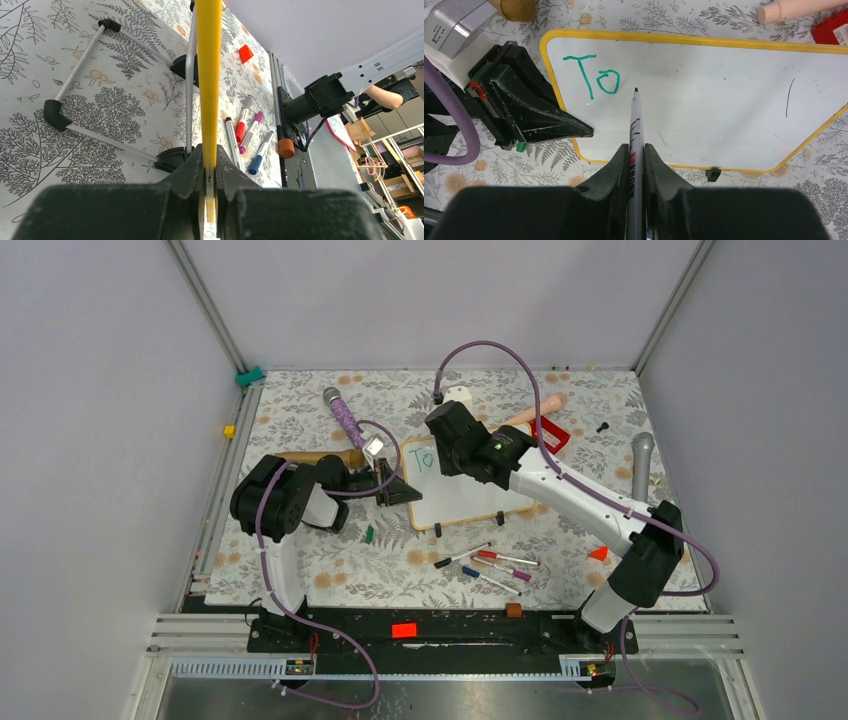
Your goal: Write a sentence on the whiteboard
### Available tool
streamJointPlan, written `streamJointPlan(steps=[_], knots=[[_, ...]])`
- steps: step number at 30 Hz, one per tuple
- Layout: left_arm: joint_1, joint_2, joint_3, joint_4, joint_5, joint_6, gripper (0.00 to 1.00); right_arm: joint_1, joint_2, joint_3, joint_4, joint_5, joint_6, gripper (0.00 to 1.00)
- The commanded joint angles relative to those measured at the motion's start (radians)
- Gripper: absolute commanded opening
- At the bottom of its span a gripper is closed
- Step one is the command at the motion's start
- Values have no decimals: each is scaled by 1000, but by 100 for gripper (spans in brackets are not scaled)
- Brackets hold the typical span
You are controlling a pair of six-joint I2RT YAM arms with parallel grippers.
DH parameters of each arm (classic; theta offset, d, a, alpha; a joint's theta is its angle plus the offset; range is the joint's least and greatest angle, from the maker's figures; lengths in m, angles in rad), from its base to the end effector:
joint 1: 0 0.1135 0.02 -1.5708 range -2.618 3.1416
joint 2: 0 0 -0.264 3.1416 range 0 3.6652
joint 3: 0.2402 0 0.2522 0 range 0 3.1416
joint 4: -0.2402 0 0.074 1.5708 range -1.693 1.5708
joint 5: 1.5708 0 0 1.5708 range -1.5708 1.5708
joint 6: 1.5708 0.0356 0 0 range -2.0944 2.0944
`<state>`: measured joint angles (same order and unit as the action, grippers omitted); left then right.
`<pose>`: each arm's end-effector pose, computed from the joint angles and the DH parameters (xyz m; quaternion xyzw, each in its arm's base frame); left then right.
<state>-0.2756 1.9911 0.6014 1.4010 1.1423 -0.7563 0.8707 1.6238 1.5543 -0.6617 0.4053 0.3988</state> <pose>0.2988 -0.1181 0.1254 0.2326 0.6660 -0.6258 0.3328 0.2439 0.2678 0.3487 -0.1293 0.8889 0.0887 0.4305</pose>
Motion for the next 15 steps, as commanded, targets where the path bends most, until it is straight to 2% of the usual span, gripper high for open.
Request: streamJointPlan(steps=[1, 15], knots=[[-8, -39, 1, 78, 51, 9, 0, -6, 4, 26, 5, 6, -26, 0], [-10, -40, 0, 78, 51, 9, 0, -6, 62, 72, 5, 15, -32, 0]])
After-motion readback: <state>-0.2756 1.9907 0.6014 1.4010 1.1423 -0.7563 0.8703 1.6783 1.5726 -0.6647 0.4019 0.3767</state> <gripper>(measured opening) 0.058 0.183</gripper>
